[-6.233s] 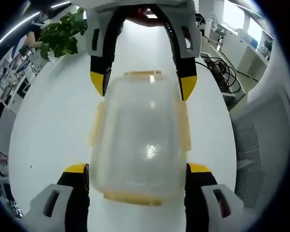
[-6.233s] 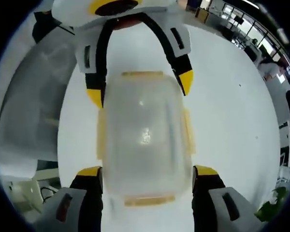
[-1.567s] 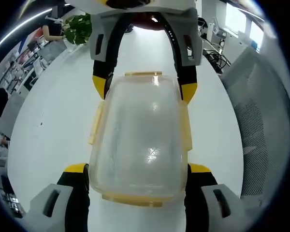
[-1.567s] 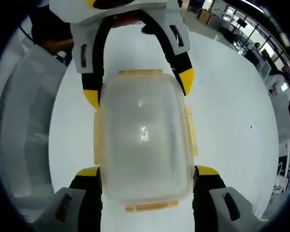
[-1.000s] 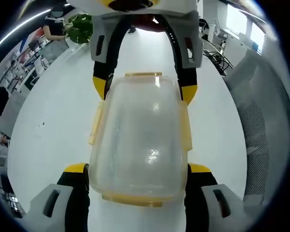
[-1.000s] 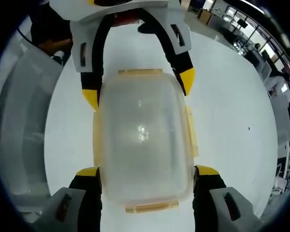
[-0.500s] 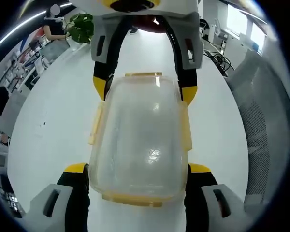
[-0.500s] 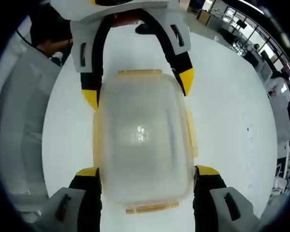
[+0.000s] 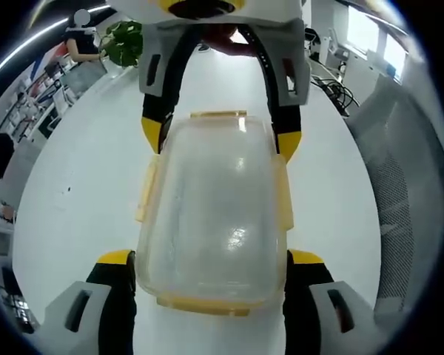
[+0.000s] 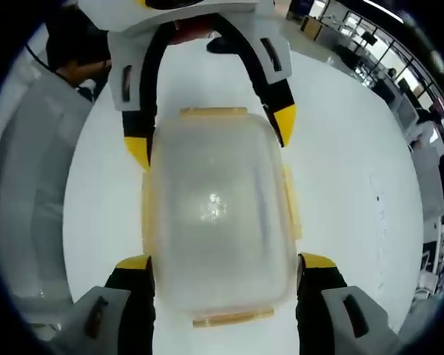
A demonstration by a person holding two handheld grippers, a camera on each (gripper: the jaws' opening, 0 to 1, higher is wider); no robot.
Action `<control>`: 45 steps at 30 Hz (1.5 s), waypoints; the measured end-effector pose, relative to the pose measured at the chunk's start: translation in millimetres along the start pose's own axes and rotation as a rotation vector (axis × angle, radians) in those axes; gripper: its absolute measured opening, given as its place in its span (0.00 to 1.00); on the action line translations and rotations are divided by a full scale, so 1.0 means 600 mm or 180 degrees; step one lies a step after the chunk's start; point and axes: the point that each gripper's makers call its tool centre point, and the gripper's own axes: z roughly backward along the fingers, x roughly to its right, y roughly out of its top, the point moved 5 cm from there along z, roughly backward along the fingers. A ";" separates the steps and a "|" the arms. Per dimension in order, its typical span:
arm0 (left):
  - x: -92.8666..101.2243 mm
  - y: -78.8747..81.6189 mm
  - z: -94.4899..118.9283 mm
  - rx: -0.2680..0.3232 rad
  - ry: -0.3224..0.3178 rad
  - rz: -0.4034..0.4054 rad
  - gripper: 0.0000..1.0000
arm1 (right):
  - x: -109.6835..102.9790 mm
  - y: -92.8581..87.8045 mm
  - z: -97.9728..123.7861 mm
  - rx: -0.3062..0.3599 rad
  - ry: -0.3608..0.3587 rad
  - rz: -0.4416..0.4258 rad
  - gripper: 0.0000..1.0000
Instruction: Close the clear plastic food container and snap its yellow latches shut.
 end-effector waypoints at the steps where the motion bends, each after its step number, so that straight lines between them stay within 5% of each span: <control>1: 0.000 -0.001 -0.001 -0.0008 0.0008 0.0008 0.83 | 0.000 0.001 0.000 0.0015 -0.0009 -0.0013 0.79; 8: -0.002 -0.004 0.000 0.0034 0.0089 0.0052 0.97 | 0.001 -0.010 0.004 0.0014 -0.0081 -0.0035 0.87; 15: -0.002 -0.013 0.005 0.0047 0.0134 0.0197 0.97 | 0.002 -0.018 0.010 0.0038 -0.0141 -0.0054 0.88; 45: 0.038 -0.031 0.036 0.0444 0.0369 0.0948 0.96 | -0.038 -0.048 0.037 0.0460 -0.0365 -0.0876 0.90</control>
